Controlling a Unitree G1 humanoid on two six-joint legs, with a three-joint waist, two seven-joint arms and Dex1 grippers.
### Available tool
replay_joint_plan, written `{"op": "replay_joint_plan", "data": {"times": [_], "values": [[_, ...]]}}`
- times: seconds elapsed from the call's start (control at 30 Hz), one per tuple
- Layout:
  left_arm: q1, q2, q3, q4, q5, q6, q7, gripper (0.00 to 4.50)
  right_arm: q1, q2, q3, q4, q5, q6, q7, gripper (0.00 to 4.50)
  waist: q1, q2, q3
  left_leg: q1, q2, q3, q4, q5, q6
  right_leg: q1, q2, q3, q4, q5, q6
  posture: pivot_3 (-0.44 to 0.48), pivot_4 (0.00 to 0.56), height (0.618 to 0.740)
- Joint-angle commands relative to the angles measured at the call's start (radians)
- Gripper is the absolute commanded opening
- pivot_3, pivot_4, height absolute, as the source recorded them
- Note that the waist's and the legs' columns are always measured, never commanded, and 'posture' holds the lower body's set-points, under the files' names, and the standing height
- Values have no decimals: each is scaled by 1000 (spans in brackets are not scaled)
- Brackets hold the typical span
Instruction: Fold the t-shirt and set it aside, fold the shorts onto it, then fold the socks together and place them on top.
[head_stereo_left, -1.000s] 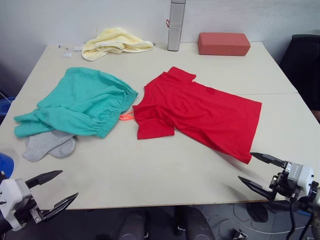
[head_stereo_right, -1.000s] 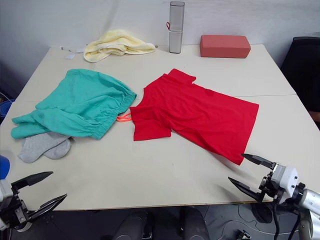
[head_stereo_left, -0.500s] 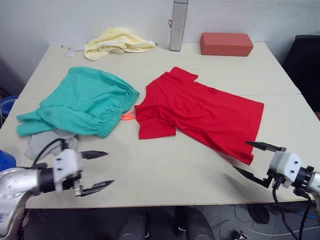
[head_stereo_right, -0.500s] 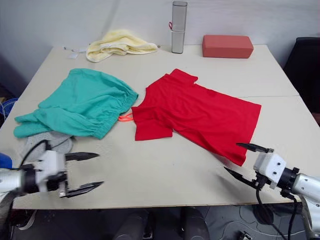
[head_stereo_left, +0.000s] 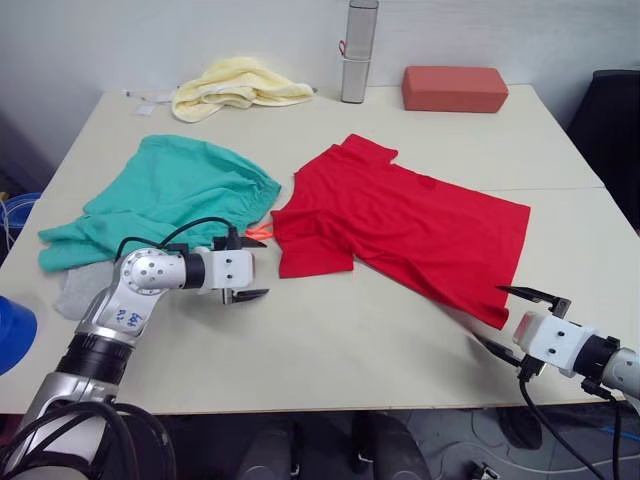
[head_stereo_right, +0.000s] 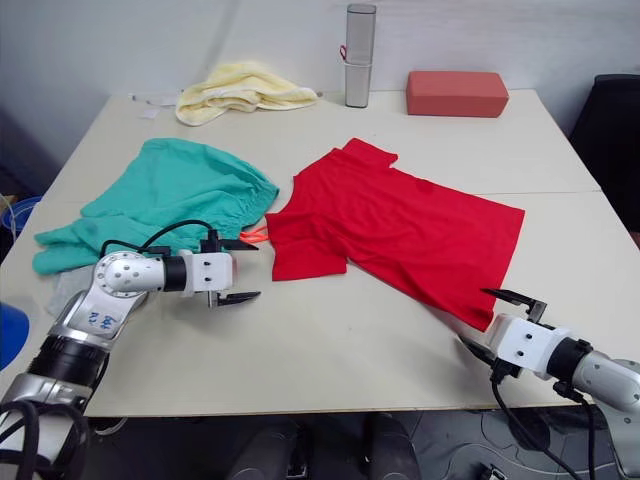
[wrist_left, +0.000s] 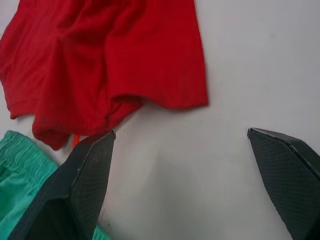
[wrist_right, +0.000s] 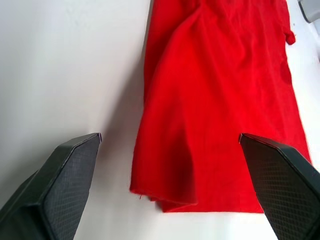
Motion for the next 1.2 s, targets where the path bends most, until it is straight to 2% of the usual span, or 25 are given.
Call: {"op": "replay_joint_plan", "data": {"times": [0.03,0.47,0.5,0.57,0.7,0.9,0.93,1.07,1.2], "values": [[-35,-18,-58,106,77,-73,20,4439,26,-7,-10,-10,-27,16,-32,4500,11,0,-1,0,0,0,0,0,0,0,0,0,0,0,0,0,150,740],[-223,-144,-180,427,207,-297,104,4439,1,-40,0,95,-64,-77,-85,4500,32,2,-5,0,-1,0,11,-4,6,3,-1,0,3,1,2,0,150,740],[-231,-150,-183,443,210,-303,107,4039,-5,-40,6,98,-62,-81,-84,4098,32,2,-5,0,-1,0,11,-4,6,3,-1,1,3,1,2,0,150,740],[-245,-164,-188,476,214,-315,119,3521,-19,-34,20,103,-64,-94,-89,3558,33,2,-5,0,-1,0,11,-4,7,4,-1,0,3,1,2,0,150,740],[-253,-177,-193,521,208,-341,113,2197,-21,-19,41,93,-62,-129,-103,2082,35,2,-5,0,-1,0,12,-4,7,4,-1,0,4,1,2,0,150,740],[-228,-197,-162,514,126,-339,52,190,-9,-14,55,96,-55,-160,-121,0,34,2,-6,0,-1,0,12,-4,7,3,-1,0,4,1,2,0,150,740],[-215,-208,-143,501,80,-313,22,13,-9,-15,55,101,-54,-167,-122,0,34,2,-6,0,-1,0,12,-4,7,3,-1,0,3,1,2,0,150,740],[-159,-229,-67,400,-64,-189,-55,13,-3,-24,49,121,-29,-203,-113,0,20,2,-5,-2,0,0,12,-4,7,2,-1,0,3,1,2,0,150,740],[-71,-208,-19,214,-192,-65,-156,13,7,-50,35,151,23,-274,-72,0,8,1,-5,-4,0,0,12,-4,7,2,-1,0,4,1,3,0,150,740]]}}
